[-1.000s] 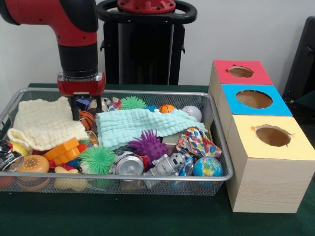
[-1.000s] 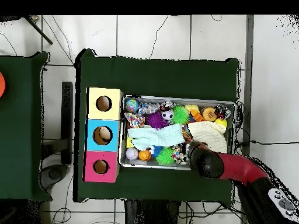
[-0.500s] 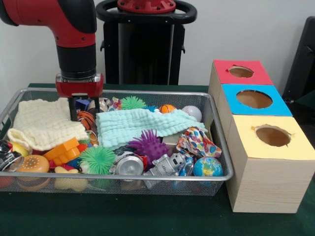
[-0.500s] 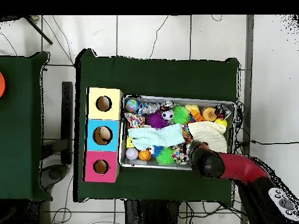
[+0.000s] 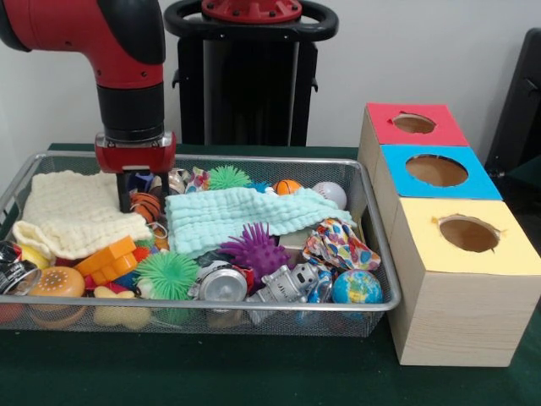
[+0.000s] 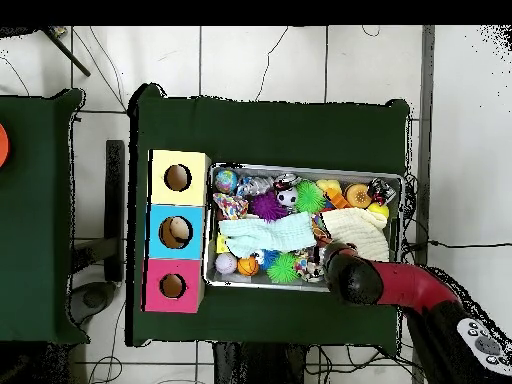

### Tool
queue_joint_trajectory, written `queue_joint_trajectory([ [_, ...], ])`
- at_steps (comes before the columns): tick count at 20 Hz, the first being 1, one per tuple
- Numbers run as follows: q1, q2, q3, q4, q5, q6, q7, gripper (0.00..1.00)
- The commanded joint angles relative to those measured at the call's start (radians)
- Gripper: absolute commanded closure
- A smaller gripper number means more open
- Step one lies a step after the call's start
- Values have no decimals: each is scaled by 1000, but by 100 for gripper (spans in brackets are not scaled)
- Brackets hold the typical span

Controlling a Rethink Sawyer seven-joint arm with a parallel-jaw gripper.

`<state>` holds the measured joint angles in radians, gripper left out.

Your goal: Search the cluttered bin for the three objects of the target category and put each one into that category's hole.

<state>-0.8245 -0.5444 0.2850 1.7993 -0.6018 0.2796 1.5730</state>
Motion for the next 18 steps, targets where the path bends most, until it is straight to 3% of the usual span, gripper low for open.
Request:
queue_joint_trajectory([
  [1,9,70,38,-99,-69,-58,10,0],
  [11,17,63,31,-105,-55,-26,26,0],
  [12,18,63,28,-104,-53,-28,31,100],
  [18,20,61,26,-105,-53,-28,33,100],
])
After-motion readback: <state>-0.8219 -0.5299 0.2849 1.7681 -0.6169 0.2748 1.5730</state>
